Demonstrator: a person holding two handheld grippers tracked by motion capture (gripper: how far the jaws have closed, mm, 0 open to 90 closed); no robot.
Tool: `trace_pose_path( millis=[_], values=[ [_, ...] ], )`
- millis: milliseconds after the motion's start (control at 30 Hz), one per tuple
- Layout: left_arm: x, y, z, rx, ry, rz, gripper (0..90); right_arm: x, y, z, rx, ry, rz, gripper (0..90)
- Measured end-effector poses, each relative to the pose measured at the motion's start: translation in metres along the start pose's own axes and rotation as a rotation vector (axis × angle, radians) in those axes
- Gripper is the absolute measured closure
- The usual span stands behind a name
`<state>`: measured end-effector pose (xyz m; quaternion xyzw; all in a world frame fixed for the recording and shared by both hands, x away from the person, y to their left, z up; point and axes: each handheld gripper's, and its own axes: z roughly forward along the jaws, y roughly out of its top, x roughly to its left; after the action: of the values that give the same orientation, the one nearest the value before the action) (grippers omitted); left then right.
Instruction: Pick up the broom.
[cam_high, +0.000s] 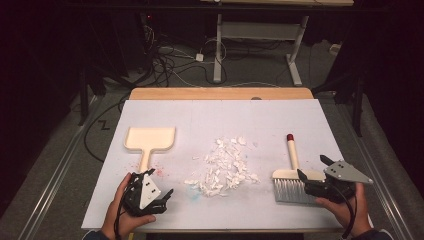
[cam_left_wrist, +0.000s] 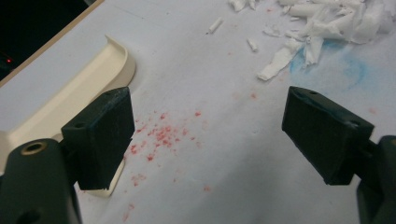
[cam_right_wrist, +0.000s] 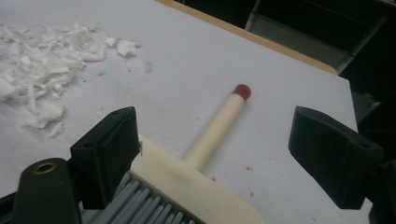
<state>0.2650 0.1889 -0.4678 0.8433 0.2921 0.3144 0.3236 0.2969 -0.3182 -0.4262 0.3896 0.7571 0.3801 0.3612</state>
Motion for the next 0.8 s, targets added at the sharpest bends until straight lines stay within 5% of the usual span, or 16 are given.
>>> trace_pose_path(
  millis=[233,333,600,767,800],
  values=[
    [-0.003,-0.002,0.002,0.019,-0.009,0.007,16.2,-0.003,0.003,0.005,0.035,-0.031,0.018,16.5],
    [-0.005,-0.002,0.004,0.025,-0.013,0.013,16.2,-0.005,0.004,0.012,0.087,-0.065,-0.026,16.7],
    [-0.006,-0.001,0.008,0.04,-0.029,0.023,16.2,-0.011,0.013,0.035,0.167,-0.065,0.013,18.9],
    [-0.007,-0.001,0.008,0.041,-0.033,0.028,16.2,-0.011,0.012,0.066,0.292,-0.05,0.086,21.8],
    [-0.007,-0.001,0.008,0.037,-0.043,0.03,16.2,-0.014,0.011,0.078,0.331,-0.05,0.13,25.9]
  ],
)
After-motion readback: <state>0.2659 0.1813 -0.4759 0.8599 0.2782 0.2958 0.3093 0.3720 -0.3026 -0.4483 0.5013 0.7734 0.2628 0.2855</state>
